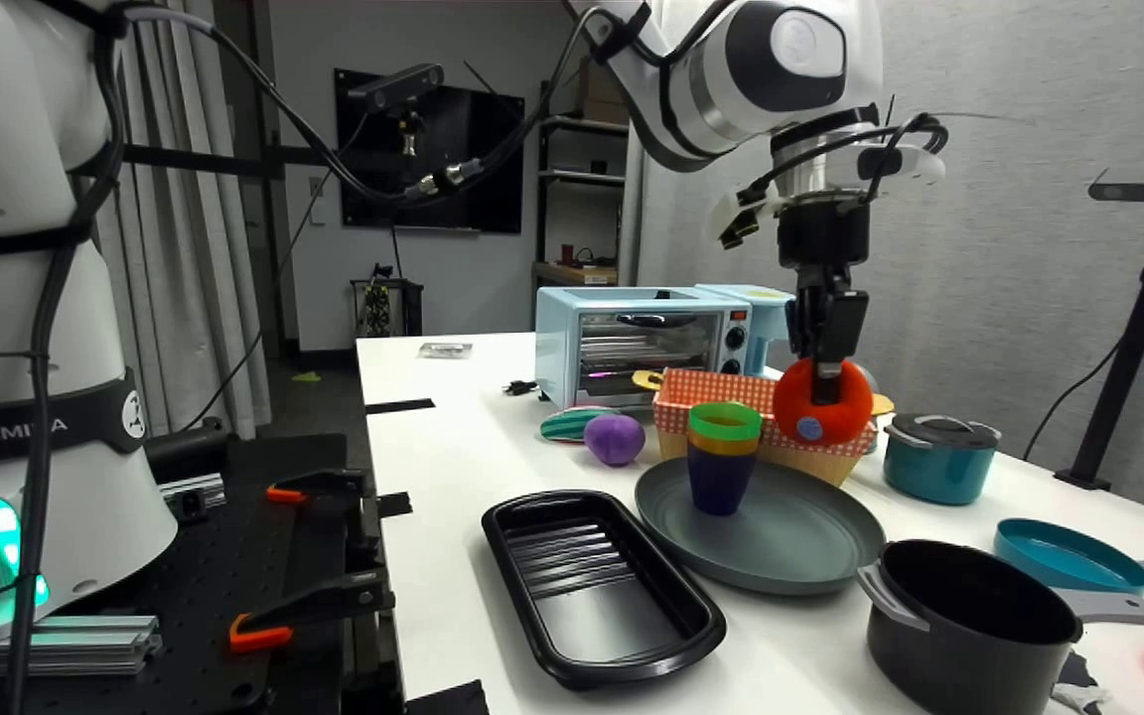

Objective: Get the red object from the black pot and place it on the grey plate

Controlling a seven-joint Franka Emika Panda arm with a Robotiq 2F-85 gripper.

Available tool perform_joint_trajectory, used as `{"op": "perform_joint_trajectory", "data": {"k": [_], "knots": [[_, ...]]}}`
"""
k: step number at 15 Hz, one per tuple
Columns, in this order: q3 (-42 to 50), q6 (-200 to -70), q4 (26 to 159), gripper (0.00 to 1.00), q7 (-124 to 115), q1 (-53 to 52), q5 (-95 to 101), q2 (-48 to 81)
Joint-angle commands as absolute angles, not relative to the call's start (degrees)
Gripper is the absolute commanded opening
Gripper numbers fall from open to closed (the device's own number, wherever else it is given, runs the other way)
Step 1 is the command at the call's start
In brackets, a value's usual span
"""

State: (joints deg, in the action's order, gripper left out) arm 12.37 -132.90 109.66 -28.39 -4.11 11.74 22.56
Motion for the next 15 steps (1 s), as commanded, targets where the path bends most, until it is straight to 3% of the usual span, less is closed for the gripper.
{"op": "perform_joint_trajectory", "data": {"k": [1, 4, 5, 6, 12, 15], "knots": [[11.08, -134.36, 115.68, 0.06, -29.09, -4.03, 12.63, 20.14], [10.77, -134.23, 117.82, 0.06, -29.19, -3.91, 12.54, 20.01], [10.74, -134.1, 118.26, 0.33, -29.11, -3.86, 12.47, 19.95], [10.79, -134.06, 118.65, 0.53, -29.11, -3.86, 12.55, 19.83], [10.81, -133.75, 120.19, 0.97, -29.33, -4.13, 13.2, 18.11], [10.73, -133.68, 120.76, 1.0, -29.8, -4.33, 13.7, 16.43]]}}
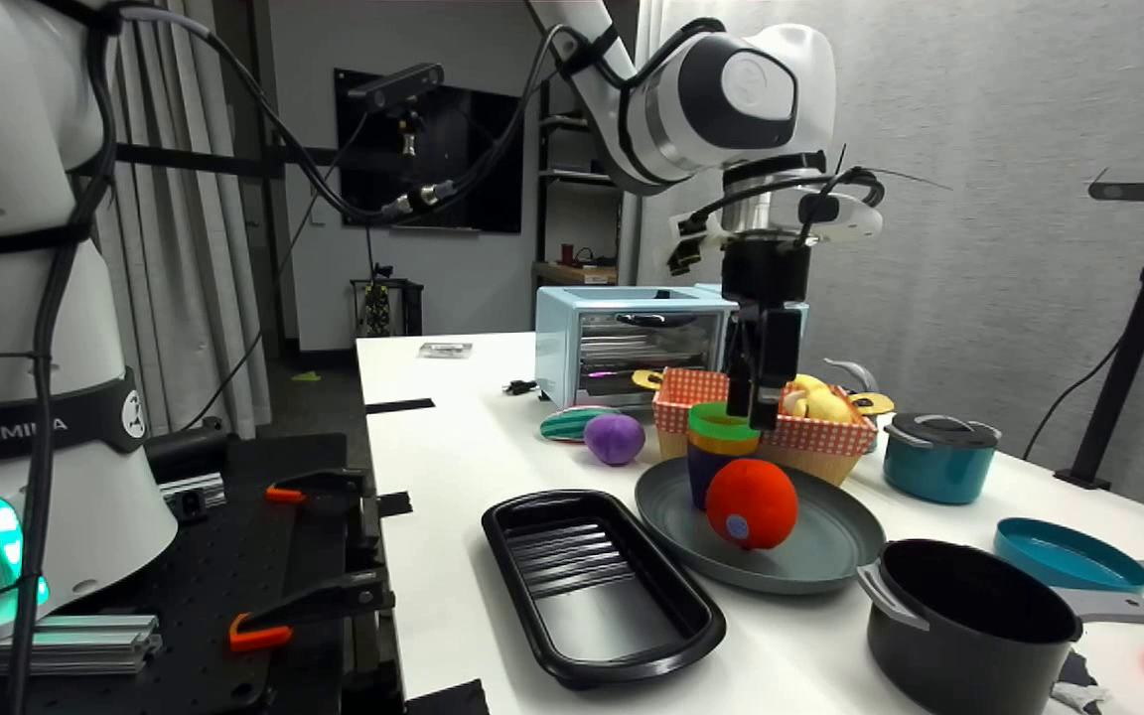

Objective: Get the red object from the black pot and place it on the grey plate

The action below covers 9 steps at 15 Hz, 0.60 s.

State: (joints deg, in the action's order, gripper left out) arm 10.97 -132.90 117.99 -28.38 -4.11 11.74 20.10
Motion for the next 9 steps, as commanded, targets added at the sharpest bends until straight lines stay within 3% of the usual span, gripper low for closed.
{"op": "perform_joint_trajectory", "data": {"k": [1, 9], "knots": [[10.69, -133.7, 121.09, 1.0, -29.93, -4.36, 13.93, 15.78], [8.46, -135.02, 127.84, 1.0, -31.41, -4.37, 18.17, 6.31]]}}
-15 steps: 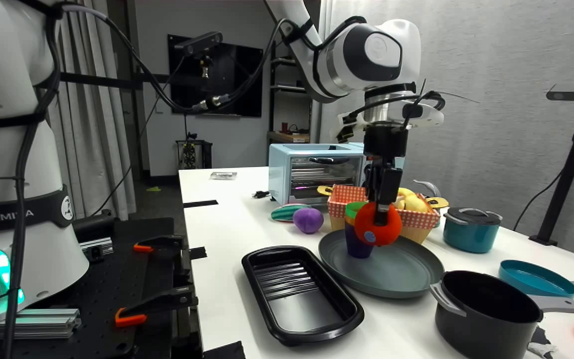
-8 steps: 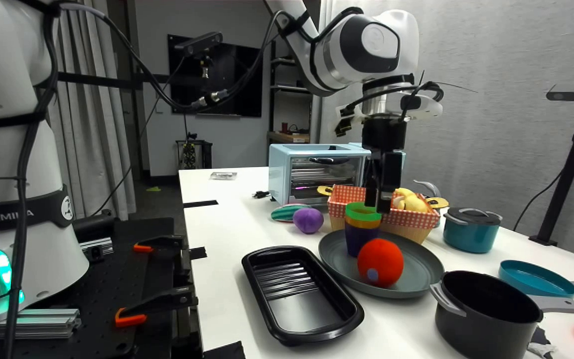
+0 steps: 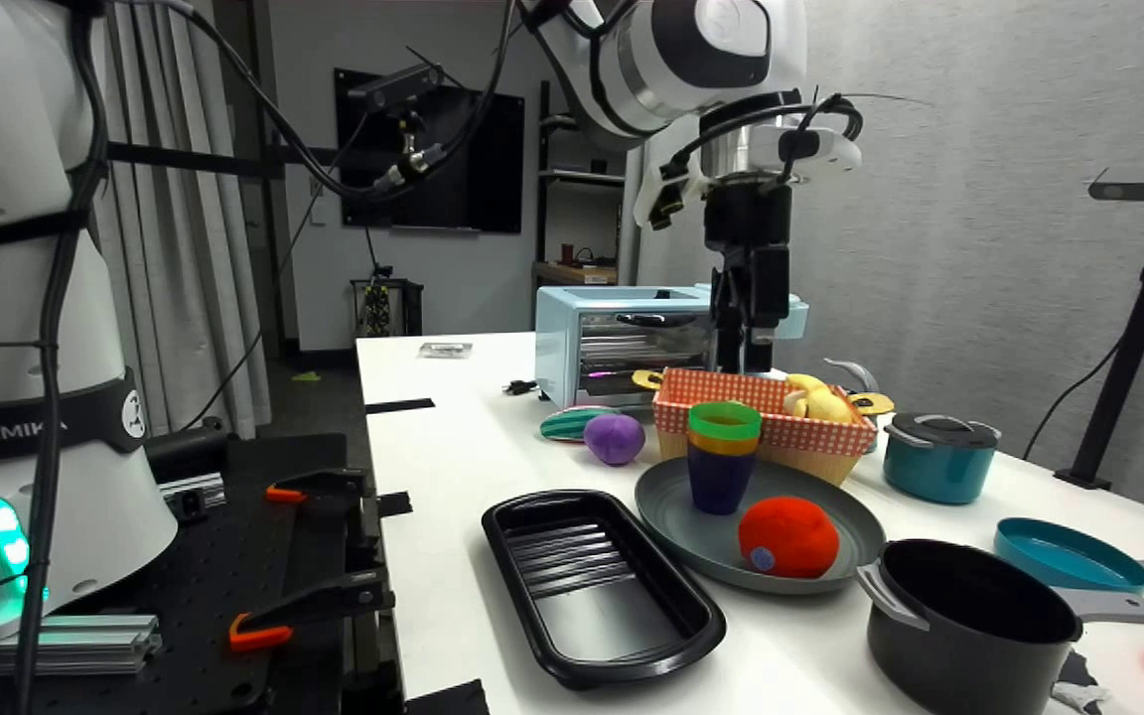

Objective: Get the red object from the black pot and place it on the grey plate

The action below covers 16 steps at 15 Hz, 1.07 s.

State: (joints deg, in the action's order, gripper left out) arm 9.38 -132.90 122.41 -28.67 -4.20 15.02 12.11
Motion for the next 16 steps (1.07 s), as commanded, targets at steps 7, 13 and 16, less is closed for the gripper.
{"op": "perform_joint_trajectory", "data": {"k": [7, 13, 16], "knots": [[4.4, -132.9, 130.49, 1.0, -33.02, -2.68, 20.52, 2.66], [3.23, -133.13, 133.51, 1.0, -33.89, -2.41, 21.0, -0.44], [3.23, -133.3, 133.61, 1.0, -33.89, -2.41, 21.0, -0.44]]}}
